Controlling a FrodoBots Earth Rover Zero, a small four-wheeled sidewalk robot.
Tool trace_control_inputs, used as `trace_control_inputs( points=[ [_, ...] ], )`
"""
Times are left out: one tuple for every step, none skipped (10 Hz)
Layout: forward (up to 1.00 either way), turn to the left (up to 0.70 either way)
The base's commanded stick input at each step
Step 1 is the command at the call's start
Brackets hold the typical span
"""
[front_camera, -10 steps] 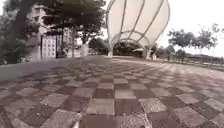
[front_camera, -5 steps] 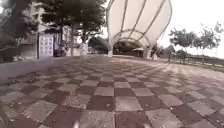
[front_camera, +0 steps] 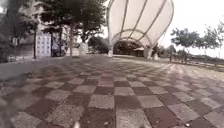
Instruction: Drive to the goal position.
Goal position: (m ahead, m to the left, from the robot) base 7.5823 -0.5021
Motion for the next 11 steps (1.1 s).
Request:
trace_control_inputs(
  points=[
    [0.70, 0.00],
    [0.70, 0.00],
    [0.70, 0.00],
    [0.70, 0.00],
    [0.70, 0.00],
    [0.70, 0.00],
    [0.70, 0.00],
    [0.70, 0.00],
    [0.70, 0.00],
    [0.70, 0.00],
    [0.70, 0.00]
  ],
)
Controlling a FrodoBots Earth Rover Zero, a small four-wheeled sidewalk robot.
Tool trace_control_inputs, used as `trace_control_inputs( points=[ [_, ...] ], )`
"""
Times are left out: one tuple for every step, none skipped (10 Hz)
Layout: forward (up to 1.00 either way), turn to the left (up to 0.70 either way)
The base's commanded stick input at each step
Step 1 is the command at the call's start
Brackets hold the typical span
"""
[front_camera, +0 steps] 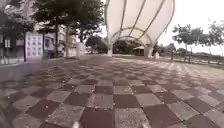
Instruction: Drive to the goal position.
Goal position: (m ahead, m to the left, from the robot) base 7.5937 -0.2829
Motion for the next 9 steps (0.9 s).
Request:
trace_control_inputs(
  points=[
    [0.70, 0.00],
    [0.70, 0.00],
    [0.70, 0.00],
    [0.70, 0.00],
    [0.70, 0.00],
    [0.70, 0.00],
    [0.70, 0.00],
    [0.70, 0.00],
    [0.70, 0.00]
  ],
)
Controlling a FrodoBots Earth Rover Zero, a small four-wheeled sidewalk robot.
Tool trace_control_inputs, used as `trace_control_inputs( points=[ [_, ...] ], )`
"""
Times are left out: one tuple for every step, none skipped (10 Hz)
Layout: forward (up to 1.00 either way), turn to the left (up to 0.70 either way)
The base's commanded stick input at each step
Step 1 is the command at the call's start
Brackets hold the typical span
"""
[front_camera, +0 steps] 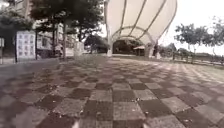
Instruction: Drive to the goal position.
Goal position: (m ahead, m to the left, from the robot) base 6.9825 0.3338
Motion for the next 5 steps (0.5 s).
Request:
trace_control_inputs(
  points=[
    [0.70, 0.00],
    [0.70, 0.00],
    [0.70, 0.00],
    [0.70, 0.00],
    [0.70, 0.00]
  ],
)
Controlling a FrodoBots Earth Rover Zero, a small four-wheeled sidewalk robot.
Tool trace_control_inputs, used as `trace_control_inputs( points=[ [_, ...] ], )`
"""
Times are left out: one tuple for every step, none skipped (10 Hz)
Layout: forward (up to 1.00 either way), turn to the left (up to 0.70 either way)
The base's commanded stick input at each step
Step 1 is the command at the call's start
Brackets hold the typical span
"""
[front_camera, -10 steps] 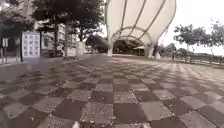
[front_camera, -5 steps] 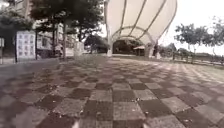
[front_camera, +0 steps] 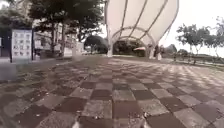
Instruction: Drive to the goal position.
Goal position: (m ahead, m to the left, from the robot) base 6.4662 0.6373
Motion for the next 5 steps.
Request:
trace_control_inputs(
  points=[
    [0.70, 0.00],
    [0.70, 0.00],
    [0.70, 0.00],
    [0.70, 0.00],
    [0.70, 0.00]
  ],
)
